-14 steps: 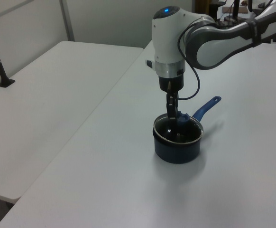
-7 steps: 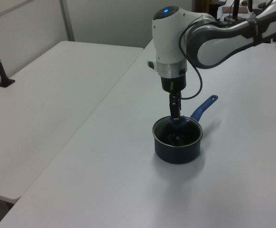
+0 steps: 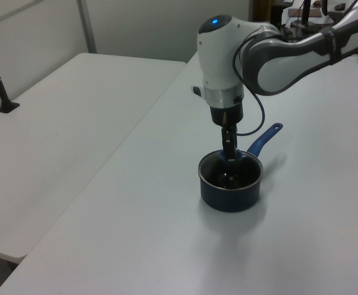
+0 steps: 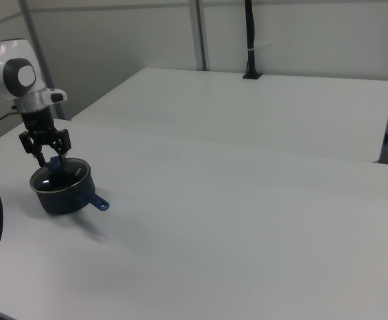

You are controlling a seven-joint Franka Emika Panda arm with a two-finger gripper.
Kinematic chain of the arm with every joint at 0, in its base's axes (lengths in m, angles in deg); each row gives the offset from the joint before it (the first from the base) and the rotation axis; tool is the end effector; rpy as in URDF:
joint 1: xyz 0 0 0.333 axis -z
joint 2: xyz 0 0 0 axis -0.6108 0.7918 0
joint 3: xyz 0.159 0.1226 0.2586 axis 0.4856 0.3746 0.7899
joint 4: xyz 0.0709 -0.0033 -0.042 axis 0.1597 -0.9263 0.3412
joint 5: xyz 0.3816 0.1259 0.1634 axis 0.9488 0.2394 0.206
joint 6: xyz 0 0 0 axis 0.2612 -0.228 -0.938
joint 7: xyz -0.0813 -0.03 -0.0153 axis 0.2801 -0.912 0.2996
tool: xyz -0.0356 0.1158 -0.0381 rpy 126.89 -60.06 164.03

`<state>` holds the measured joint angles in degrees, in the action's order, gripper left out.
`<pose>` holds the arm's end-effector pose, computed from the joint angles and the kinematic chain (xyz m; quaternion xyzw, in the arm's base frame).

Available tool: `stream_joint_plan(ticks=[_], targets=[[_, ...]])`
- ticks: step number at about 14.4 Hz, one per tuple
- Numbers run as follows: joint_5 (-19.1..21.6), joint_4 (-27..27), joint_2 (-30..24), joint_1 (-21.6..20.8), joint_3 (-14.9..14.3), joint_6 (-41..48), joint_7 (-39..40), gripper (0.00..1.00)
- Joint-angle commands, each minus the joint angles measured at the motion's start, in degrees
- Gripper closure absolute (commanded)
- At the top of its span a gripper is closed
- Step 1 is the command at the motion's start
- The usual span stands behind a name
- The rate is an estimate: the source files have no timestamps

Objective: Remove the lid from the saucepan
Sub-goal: 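Close the gripper on the blue knob and lift the lid, then carry the glass lid away from the saucepan and lower it onto the table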

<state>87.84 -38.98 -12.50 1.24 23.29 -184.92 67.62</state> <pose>0.6332 0.3305 0.4011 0.9854 0.1560 -0.0527 0.0427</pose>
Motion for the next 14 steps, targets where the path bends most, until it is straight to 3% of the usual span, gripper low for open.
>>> stream_joint_plan(ticks=[1, 4, 8, 14], targets=[[0.33, -1.24, -0.54, -1.04, -0.74, 0.64, 0.71, 0.39], [0.24, -1.33, -0.28, -0.95, -0.74, 0.38, 0.71, 0.39], [0.24, -0.89, -0.63, -0.86, -0.74, 0.99, 1.06, 0.55], [0.07, -0.45, -4.49, -0.16, -1.52, 1.69, 0.71, 0.57]])
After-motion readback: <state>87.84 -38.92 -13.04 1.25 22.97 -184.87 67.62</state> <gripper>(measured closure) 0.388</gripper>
